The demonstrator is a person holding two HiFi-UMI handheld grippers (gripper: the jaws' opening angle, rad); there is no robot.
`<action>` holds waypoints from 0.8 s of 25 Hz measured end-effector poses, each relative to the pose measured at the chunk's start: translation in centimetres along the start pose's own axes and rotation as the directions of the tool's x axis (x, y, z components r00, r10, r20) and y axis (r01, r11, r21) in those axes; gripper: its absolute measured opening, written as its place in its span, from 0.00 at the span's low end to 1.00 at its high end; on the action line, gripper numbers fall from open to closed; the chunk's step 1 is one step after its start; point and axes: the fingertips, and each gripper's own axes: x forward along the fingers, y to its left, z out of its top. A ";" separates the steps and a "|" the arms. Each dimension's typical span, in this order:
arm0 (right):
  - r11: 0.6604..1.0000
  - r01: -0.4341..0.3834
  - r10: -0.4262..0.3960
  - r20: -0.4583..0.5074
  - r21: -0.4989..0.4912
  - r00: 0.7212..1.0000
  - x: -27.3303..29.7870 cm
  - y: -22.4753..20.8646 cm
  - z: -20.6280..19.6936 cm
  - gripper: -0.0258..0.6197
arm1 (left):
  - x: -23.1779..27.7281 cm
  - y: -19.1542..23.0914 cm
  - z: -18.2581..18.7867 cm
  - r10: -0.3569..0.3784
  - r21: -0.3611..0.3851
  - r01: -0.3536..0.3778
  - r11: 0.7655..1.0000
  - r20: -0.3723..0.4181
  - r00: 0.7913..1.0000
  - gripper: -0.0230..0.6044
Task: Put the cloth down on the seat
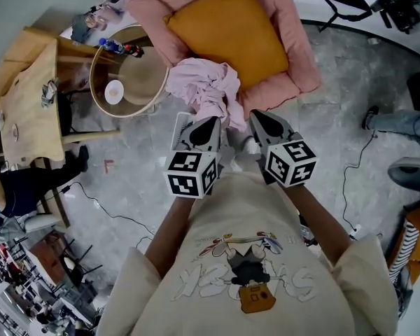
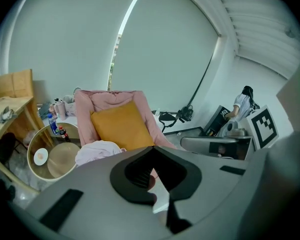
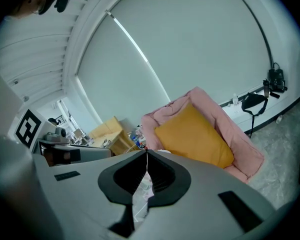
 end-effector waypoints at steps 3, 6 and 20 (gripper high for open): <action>0.999 -0.032 0.032 0.013 -0.026 0.999 -0.1 1.5 1.5 0.07 | -0.8 -0.4 1.4 -0.029 0.012 0.029 1.000 0.026 0.999 0.04; 0.995 -0.082 0.082 0.012 -0.051 0.997 -0.6 3.8 2.1 0.07 | -1.9 -0.9 2.3 -0.058 0.018 0.057 0.998 0.057 0.997 0.04; 0.982 -0.094 0.105 0.061 -0.165 0.993 -1.6 8.0 2.7 0.07 | -2.6 -1.3 3.0 -0.169 0.051 0.165 0.985 0.070 0.983 0.04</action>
